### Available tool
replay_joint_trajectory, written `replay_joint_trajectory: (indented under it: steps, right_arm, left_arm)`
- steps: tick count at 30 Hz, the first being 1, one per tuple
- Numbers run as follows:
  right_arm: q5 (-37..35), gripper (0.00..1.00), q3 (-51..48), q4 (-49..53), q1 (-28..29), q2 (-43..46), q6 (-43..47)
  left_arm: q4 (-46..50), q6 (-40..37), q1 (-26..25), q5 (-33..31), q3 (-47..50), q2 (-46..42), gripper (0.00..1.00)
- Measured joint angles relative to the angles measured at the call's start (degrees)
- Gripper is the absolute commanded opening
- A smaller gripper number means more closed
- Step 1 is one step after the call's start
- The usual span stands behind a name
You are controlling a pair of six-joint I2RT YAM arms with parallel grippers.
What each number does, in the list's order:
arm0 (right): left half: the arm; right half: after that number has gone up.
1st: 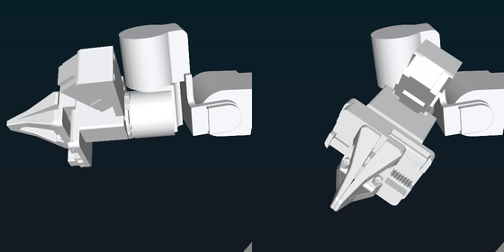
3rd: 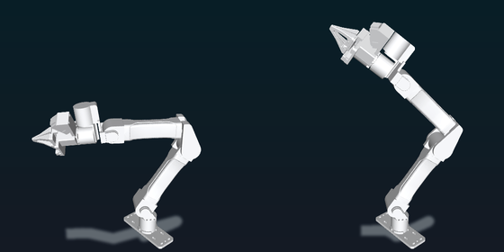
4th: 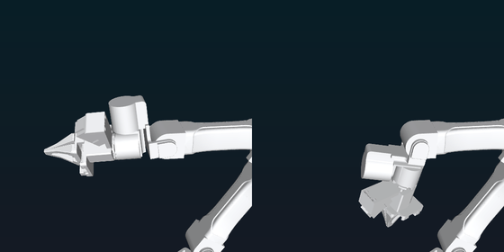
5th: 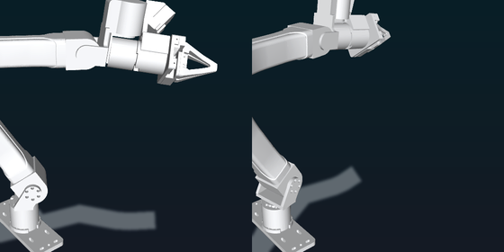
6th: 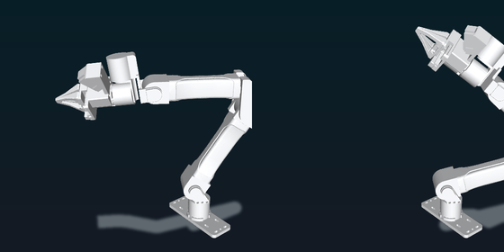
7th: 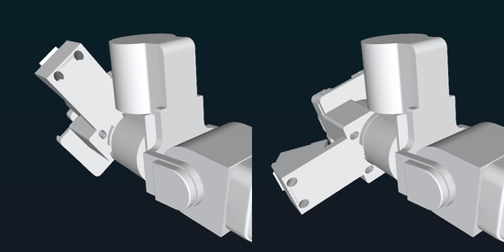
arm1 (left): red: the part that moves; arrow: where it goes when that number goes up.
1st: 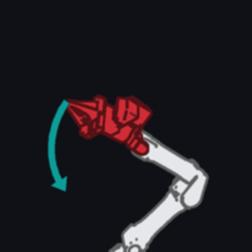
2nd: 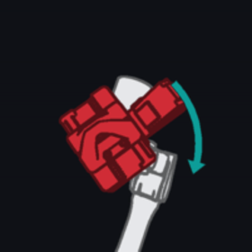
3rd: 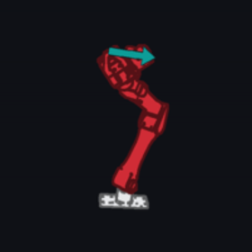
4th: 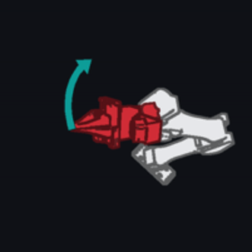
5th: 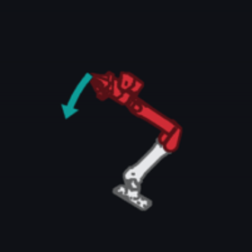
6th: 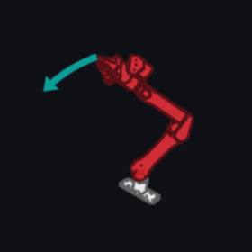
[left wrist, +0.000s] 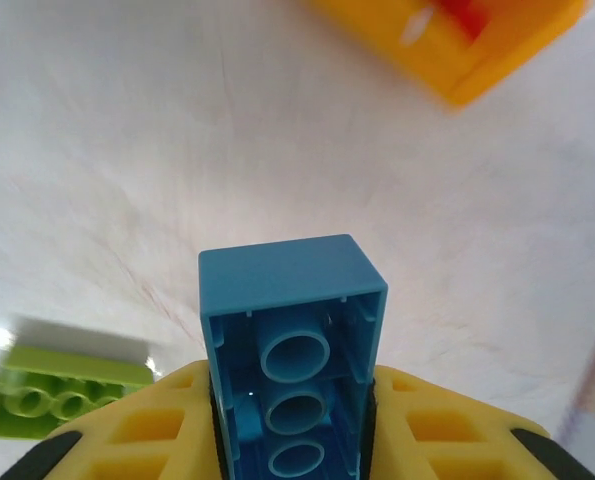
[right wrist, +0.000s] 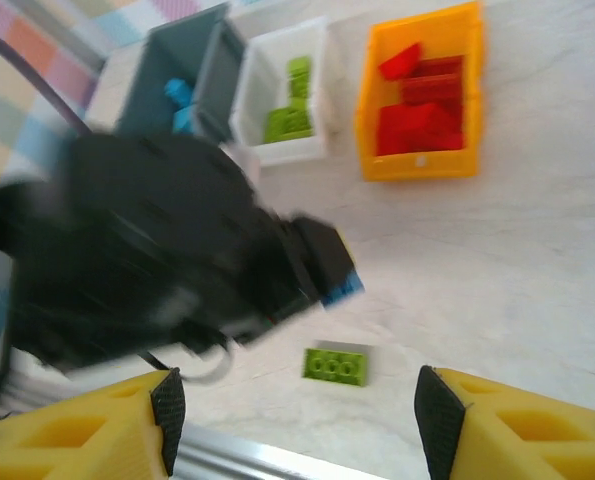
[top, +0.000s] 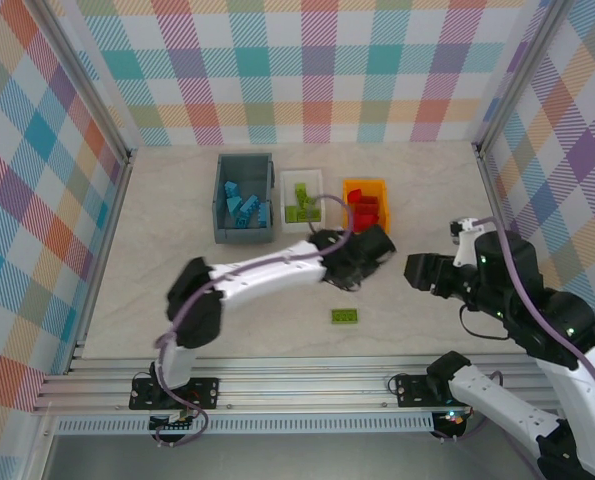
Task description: Sort the legos into containers by color
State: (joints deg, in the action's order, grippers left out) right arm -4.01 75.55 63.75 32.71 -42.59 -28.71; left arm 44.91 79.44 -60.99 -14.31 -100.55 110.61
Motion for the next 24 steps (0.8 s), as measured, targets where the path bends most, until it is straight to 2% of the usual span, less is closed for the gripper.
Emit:
replay_joint_trajectory:
  steps: [5, 9, 12, 15, 19, 24]
  right_arm:
    - [6.2, 0.64, -3.6, -9.8, 2.4, -6.9, 0.5]
    - [5.6, 0.65, -3.5, -17.7, 10.8, -17.5, 0.6]
    - [5.1, 0.65, -1.9, -23.1, 15.3, -26.2, 0.7]
    - [5.1, 0.65, -1.5, -28.4, 17.3, -31.6, 0.7]
    - [4.7, 0.64, -1.5, -34.9, 17.5, -34.9, 0.6]
    - [4.1, 0.65, -1.5, -40.0, 17.6, -36.6, -0.2]
  left_arm:
    - [-0.4, -13.0, 13.0, -3.0, 9.4, -17.3, 0.3]
    - [-0.3, -24.3, 26.1, -1.1, 13.1, -22.0, 0.31]
    - [-0.3, -32.4, 34.1, 1.8, 12.4, -19.5, 0.31]
    - [-0.2, -39.1, 38.8, 4.8, 8.4, -13.4, 0.31]
    - [-0.4, -46.1, 42.3, 7.5, -0.2, -2.8, 0.31]
    - [0.2, -51.1, 44.7, 9.4, -9.7, 8.4, 0.33]
